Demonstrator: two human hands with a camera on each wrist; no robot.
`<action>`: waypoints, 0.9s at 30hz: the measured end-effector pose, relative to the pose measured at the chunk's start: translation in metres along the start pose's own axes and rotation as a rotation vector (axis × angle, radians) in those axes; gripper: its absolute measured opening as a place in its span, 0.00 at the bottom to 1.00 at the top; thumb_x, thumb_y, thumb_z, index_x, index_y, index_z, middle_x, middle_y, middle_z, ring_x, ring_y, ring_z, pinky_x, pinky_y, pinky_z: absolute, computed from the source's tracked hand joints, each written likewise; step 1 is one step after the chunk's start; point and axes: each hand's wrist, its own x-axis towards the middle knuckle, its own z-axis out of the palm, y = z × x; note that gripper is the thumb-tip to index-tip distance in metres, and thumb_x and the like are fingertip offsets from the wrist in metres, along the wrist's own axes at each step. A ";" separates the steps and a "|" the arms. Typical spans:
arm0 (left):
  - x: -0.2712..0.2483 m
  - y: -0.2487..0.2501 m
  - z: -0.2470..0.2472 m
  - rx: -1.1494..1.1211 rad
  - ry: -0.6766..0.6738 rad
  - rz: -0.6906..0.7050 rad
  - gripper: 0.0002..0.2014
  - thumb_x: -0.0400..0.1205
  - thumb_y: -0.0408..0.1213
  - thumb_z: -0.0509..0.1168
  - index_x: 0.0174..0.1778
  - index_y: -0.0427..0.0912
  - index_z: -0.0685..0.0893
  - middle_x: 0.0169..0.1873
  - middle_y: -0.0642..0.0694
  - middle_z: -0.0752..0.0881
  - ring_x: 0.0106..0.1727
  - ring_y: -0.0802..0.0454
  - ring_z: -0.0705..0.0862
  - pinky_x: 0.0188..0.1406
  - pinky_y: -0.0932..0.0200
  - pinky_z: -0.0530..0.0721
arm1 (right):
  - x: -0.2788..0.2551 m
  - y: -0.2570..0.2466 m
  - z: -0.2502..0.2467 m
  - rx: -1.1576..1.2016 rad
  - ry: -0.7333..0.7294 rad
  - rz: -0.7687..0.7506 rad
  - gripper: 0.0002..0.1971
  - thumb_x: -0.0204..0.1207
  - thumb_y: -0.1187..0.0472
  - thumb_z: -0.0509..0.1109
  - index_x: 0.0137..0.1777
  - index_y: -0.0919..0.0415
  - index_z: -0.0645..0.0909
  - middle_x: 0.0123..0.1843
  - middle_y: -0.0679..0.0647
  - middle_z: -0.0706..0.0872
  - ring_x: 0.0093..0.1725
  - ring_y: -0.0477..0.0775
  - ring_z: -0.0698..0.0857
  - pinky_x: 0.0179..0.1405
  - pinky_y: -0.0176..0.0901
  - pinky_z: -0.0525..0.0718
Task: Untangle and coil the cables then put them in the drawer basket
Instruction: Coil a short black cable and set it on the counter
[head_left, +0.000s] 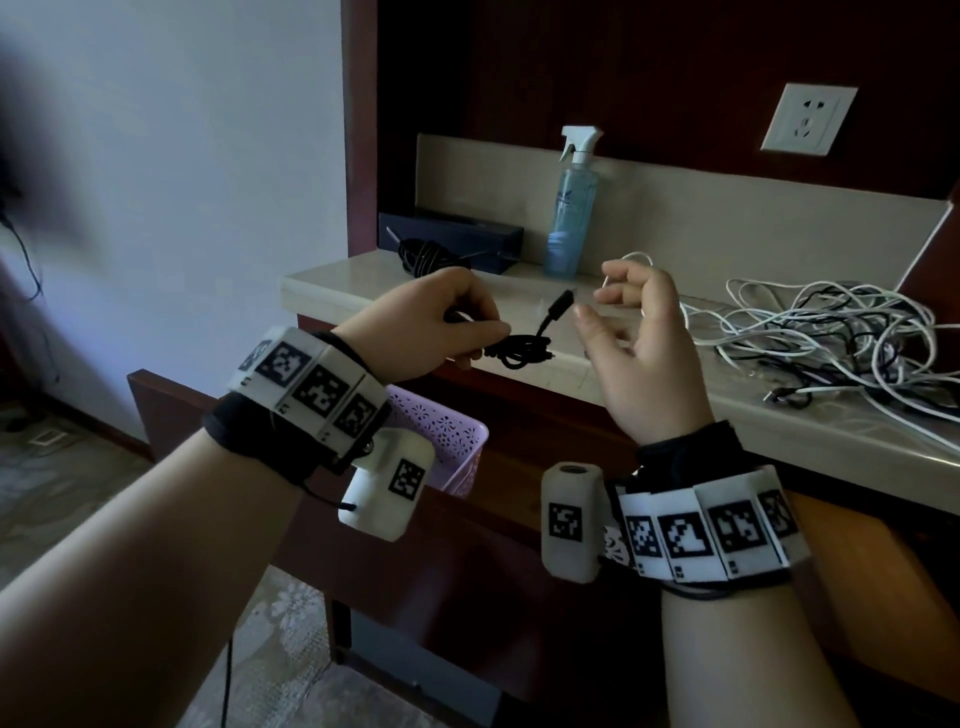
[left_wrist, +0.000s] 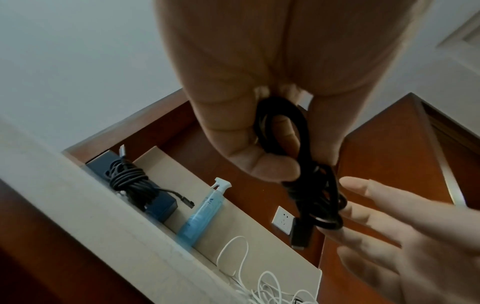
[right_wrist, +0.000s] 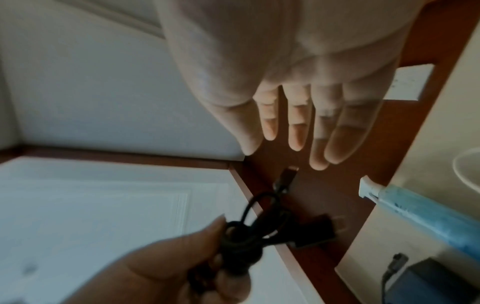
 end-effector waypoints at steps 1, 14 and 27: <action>0.002 -0.002 -0.002 -0.036 0.012 -0.024 0.05 0.79 0.37 0.68 0.39 0.47 0.78 0.29 0.55 0.83 0.32 0.55 0.82 0.47 0.50 0.85 | 0.001 0.002 -0.001 -0.067 -0.007 -0.045 0.17 0.77 0.60 0.68 0.64 0.53 0.72 0.58 0.50 0.75 0.54 0.39 0.81 0.49 0.29 0.80; 0.003 -0.011 -0.032 -0.098 -0.078 0.012 0.10 0.83 0.32 0.62 0.45 0.50 0.85 0.34 0.50 0.83 0.32 0.59 0.80 0.33 0.70 0.81 | 0.056 -0.011 0.002 -0.672 -0.322 -0.528 0.13 0.69 0.45 0.64 0.45 0.43 0.89 0.43 0.44 0.88 0.53 0.54 0.82 0.51 0.40 0.53; 0.034 -0.019 -0.029 -0.154 0.012 -0.146 0.04 0.83 0.35 0.63 0.43 0.42 0.80 0.34 0.46 0.82 0.25 0.64 0.82 0.29 0.72 0.81 | 0.077 0.007 0.019 -0.751 -0.485 -0.320 0.16 0.81 0.54 0.62 0.68 0.45 0.78 0.67 0.44 0.80 0.71 0.50 0.70 0.70 0.49 0.62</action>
